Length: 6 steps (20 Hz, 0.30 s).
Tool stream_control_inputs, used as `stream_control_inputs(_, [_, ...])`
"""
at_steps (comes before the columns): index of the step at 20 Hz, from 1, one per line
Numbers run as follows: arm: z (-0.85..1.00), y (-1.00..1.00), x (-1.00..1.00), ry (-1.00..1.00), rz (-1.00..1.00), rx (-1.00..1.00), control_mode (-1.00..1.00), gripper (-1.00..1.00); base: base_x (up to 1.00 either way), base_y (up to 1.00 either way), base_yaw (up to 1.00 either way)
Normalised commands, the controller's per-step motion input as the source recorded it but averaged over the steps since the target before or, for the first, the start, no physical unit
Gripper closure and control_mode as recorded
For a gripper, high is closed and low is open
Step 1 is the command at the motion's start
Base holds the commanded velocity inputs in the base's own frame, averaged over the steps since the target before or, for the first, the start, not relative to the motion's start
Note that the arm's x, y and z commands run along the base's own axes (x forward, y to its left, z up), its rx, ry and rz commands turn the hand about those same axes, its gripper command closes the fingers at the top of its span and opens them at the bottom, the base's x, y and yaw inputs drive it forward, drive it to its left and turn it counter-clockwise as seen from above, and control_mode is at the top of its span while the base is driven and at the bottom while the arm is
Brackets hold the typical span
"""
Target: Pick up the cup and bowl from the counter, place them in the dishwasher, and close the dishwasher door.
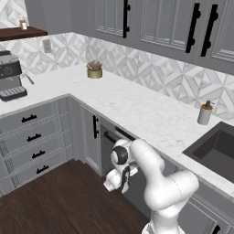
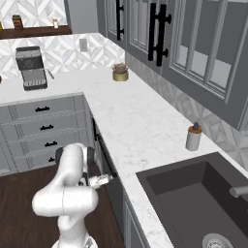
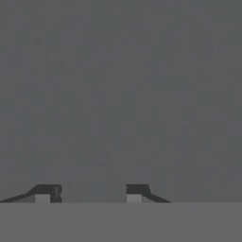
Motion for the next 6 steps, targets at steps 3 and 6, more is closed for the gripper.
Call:
stream_control_inputs(3, [0.0, -0.02, 0.0, 0.05, 0.0, 0.06, -1.0, -1.0, 0.0, 0.0, 0.0])
stream_control_inputs(6, [0.0, 0.0, 0.0, 0.0, 0.0, 0.0, -1.0, -1.0, 0.0, 0.0, 0.0])
